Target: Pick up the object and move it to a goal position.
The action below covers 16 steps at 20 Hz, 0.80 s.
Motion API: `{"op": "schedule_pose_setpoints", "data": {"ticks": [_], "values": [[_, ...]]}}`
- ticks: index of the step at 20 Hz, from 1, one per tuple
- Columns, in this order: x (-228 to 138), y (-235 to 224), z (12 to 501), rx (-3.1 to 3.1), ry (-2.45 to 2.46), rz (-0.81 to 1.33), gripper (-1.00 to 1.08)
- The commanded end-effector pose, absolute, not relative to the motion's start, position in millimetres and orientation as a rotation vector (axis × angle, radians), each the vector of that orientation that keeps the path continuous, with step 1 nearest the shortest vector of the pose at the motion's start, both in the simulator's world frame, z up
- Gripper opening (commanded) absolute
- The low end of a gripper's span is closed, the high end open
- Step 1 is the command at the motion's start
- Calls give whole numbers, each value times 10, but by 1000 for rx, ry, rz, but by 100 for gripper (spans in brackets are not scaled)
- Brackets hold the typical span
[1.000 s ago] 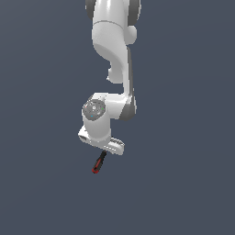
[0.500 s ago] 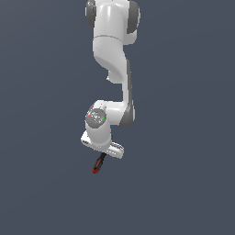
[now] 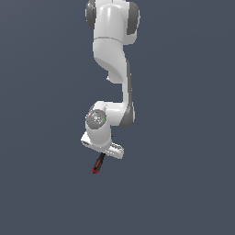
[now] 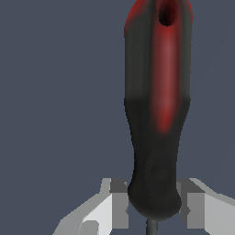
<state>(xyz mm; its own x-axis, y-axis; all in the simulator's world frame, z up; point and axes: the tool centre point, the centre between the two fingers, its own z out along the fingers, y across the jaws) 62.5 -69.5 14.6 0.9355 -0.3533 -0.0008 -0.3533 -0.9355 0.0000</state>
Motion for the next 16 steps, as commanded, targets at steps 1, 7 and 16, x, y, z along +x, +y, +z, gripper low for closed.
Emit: {"op": "schedule_pose_setpoints", "data": {"ticks": [1,7,16], "values": [[628,-696,147,-3090,564,0,-100],[629,-668,175,-3091,564,1,-100],[683,-246,631,-3091,564,1,-100]]}}
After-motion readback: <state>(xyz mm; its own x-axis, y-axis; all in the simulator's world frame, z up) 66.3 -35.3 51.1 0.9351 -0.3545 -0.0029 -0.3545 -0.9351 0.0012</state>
